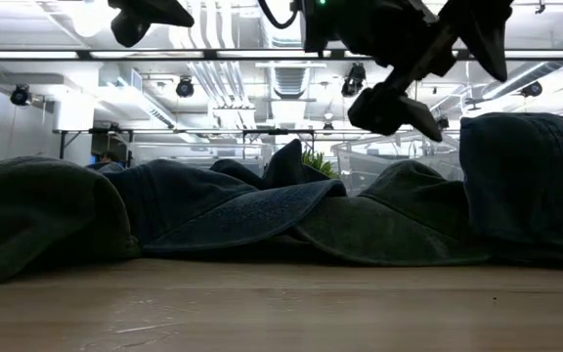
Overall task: Pick and place caps into container
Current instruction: Put the right blue cap into the right transparent container
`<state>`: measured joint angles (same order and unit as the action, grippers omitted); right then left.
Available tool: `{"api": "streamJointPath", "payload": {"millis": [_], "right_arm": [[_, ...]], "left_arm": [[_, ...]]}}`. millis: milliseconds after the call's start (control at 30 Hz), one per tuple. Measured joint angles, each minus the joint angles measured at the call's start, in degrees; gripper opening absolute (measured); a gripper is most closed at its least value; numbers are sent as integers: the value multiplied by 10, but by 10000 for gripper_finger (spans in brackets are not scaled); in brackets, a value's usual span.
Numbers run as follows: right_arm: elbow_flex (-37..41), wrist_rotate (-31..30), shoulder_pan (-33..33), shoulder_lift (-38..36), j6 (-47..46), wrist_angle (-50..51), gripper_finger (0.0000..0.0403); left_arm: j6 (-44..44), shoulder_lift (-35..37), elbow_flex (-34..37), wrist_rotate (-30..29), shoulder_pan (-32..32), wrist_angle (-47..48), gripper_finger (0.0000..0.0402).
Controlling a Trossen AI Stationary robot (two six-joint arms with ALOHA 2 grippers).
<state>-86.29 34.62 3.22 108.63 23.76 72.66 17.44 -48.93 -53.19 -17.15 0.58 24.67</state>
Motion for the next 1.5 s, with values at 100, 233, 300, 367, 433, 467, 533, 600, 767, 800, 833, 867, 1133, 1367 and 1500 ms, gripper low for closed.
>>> {"api": "streamJointPath", "payload": {"millis": [100,233,300,367,433,467,533,600,767,800,833,867,1133,1367,1500], "right_arm": [[17,-3,1,0,1,-7,300],[43,-5,4,1,2,-10,299],[54,-5,5,1,6,-11,299],[67,-5,6,0,6,-11,299],[78,-7,7,0,5,-11,299],[82,-14,7,0,5,-11,297],[91,-29,9,0,5,-9,289],[95,-33,10,0,5,-4,269],[86,-34,11,0,6,25,174],[80,-34,12,0,6,32,149],[74,-34,12,0,6,42,123],[66,-34,12,0,6,54,96],[-38,-15,14,-5,5,152,27],[-134,-12,17,-38,-84,158,27],[-183,-20,17,-61,-155,159,27]], "left_arm": [[-5,0,0,0,0,0,0],[-6,0,0,0,0,0,0],[-6,0,0,0,0,0,0],[-6,0,0,0,0,0,0],[-6,0,0,0,0,0,0],[-6,0,0,0,0,0,0],[-6,0,0,0,0,0,0],[-6,0,0,0,0,0,0],[-6,0,0,0,0,0,0],[-6,0,0,0,0,0,0],[-6,0,0,0,0,0,0],[-6,0,0,0,0,0,0],[-12,0,0,-1,0,-1,0],[-12,0,0,-1,0,-2,0],[-12,1,0,-1,0,-2,0]]}}
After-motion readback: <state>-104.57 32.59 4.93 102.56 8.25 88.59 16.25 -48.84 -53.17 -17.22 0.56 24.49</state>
